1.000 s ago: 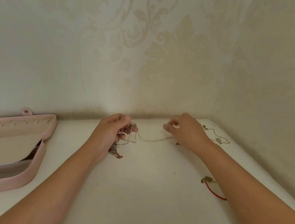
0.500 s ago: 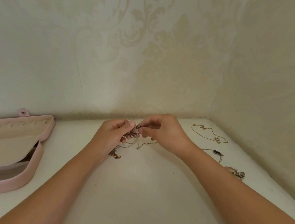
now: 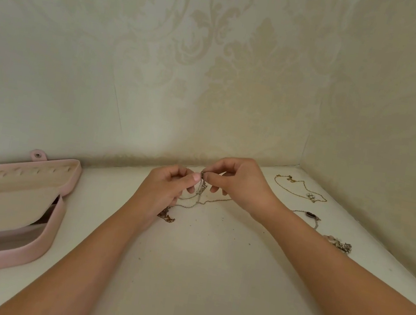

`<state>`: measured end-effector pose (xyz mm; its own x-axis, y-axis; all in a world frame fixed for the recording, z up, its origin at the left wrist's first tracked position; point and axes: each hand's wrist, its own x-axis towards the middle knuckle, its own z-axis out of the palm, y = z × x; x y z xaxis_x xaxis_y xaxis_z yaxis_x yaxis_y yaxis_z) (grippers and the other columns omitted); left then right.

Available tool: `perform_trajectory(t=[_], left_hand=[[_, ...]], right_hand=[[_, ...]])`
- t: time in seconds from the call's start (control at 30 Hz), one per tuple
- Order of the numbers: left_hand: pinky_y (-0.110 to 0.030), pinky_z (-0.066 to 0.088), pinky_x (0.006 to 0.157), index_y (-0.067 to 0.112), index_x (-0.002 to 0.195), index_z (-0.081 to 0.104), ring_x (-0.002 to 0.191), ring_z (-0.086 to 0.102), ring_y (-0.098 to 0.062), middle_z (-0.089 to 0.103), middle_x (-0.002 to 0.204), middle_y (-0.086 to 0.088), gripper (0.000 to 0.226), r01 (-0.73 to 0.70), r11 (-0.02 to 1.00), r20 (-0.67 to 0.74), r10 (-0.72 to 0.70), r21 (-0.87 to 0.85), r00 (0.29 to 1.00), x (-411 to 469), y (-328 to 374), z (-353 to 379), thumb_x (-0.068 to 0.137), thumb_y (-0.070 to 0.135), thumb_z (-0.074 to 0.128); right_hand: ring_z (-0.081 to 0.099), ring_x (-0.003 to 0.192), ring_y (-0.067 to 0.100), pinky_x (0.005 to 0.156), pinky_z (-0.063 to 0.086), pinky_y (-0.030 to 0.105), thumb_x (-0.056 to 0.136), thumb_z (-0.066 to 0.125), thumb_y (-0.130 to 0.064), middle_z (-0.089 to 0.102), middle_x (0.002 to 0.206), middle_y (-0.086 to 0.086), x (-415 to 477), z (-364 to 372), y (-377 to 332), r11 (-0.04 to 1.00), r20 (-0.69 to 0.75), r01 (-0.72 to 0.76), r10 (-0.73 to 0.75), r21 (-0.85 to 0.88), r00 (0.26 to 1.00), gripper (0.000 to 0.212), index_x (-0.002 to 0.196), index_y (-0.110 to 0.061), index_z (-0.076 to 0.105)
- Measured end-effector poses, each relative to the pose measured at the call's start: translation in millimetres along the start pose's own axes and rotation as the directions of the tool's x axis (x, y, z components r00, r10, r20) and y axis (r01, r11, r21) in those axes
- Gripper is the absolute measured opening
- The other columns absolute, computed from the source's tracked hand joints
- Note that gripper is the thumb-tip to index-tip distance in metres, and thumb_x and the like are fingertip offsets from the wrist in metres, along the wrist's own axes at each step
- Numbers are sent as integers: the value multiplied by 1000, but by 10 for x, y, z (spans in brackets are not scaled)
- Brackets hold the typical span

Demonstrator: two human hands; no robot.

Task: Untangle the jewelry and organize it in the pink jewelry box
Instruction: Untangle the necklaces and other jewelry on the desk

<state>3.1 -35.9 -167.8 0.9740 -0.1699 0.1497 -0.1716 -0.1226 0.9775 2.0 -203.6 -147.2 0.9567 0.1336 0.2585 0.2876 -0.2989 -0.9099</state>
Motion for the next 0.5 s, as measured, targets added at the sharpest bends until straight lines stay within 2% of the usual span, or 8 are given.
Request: perform_trajectory(t=[0.1,0.2,0.27,0.37,0.5], left_hand=[[-17,22,43,18,85,71,43,25,-6,38,48,13,5,-33,998,-24,34,55,999,-17,17,-3,83,23,70],[-6,27,42,13,85,71,36,36,1,44,41,17,3,-98,990,-49,103,98,993,-47,74,20,84,14,68],[-5,27,41,13,84,71,34,37,1,45,39,17,3,-107,987,-59,115,116,992,-62,94,26,84,13,68],[-11,22,40,16,76,70,35,27,-4,38,40,14,9,-77,985,-61,88,157,994,-49,74,27,84,14,67],[-12,23,41,17,70,63,36,27,-3,37,43,15,18,-44,980,-29,51,195,998,-40,70,44,85,8,62]], right_hand=[[58,54,6,51,42,14,84,65,-3,64,64,-1,0,13,-7,998,34,-4,2,63,999,7,80,-9,66],[58,55,9,51,42,16,83,64,-1,63,68,6,-10,52,5,998,49,-1,-1,58,999,11,76,-11,62],[56,54,8,50,41,17,82,64,-2,62,65,4,-9,75,10,1000,48,13,-14,23,999,13,75,-12,60],[51,55,7,53,41,18,82,62,-3,57,61,-4,-3,94,22,997,71,56,-52,-46,996,15,73,-15,59],[47,59,7,59,41,18,81,62,-2,55,65,-7,-12,146,56,991,54,118,-115,-64,992,21,70,-19,57]])
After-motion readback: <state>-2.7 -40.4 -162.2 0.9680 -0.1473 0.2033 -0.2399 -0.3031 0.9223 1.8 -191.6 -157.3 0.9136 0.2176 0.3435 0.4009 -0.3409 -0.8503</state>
